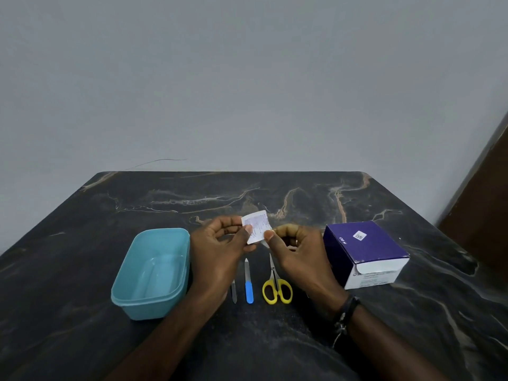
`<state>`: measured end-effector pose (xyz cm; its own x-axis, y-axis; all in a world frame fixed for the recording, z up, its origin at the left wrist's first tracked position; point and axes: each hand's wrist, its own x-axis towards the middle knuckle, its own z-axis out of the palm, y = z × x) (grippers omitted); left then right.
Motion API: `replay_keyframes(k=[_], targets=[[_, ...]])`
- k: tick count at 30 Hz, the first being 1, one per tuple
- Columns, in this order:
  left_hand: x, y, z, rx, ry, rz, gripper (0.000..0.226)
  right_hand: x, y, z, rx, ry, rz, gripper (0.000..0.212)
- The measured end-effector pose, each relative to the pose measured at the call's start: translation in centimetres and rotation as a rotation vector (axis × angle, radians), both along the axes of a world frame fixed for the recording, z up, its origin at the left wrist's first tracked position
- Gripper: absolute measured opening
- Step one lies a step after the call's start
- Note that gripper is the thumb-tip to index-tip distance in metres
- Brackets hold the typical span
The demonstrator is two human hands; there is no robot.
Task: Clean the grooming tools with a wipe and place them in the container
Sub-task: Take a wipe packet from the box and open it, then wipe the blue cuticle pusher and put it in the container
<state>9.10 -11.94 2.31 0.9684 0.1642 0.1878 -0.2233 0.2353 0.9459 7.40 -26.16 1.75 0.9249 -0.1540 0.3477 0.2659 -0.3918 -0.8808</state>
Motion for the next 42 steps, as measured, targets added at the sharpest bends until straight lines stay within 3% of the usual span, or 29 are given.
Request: replay_keyframes(k=[5, 9, 13, 16, 21, 23, 25, 26, 29, 31, 36, 38, 42], targets=[[-0.1, 0.3, 0.1, 0.019, -0.014, 0.014, 0.013, 0.6, -1.0, 2.2, -0.145, 0.071, -0.028, 0.023], [0.1, 0.7, 0.1, 0.074, -0.065, 0.072, 0.013, 3.6, -3.9, 6.2, -0.56, 0.097, -0.207, 0.033], [0.0, 0.6, -0.1, 0.19, -0.102, 0.132, 0.019, 7.7, -5.5, 8.0, -0.893, 0.365, -0.275, 0.028], [-0.2, 0.5, -0.1, 0.228, -0.133, 0.15, 0.022, 9.4, -5.5, 7.4, -0.939, 0.544, -0.215, 0.012], [-0.1, 0.6, 0.0, 0.223, -0.145, 0.176, 0.021, 10.2, -5.1, 5.7, -1.017, 0.654, -0.175, 0.02], [-0.1, 0.6, 0.0, 0.225, -0.147, 0.179, 0.022, 10.2, -5.0, 5.6, -1.065, 0.691, -0.189, 0.001], [-0.1, 0.5, 0.0, 0.24, -0.152, 0.184, 0.023, 10.3, -5.1, 5.7, -1.118, 0.726, -0.189, 0.032], [-0.1, 0.5, 0.0, 0.251, -0.157, 0.186, 0.023, 10.1, -5.0, 5.9, -1.134, 0.727, -0.205, 0.037], [-0.1, 0.6, 0.1, 0.268, -0.18, 0.21, 0.024, 9.1, -4.6, 6.8, -1.193, 0.593, -0.348, 0.01], [-0.2, 0.9, 0.7, 0.307, -0.241, 0.27, 0.021, 8.3, -4.4, 7.7, -1.207, 0.44, -0.444, 0.013], [-0.3, 3.1, 2.9, 0.782, -0.593, 0.567, 0.01, 5.1, -3.8, 8.3, -0.859, 0.101, -0.347, 0.004], [-0.2, 3.8, 3.7, 1.029, -0.479, 0.553, 0.008, 3.5, -3.2, 7.7, -0.708, 0.014, -0.248, 0.005], [0.2, 4.9, 4.2, 1.746, -0.007, 0.334, 0.011, 2.3, -2.6, 5.1, -0.597, -0.105, -0.109, 0.013]])
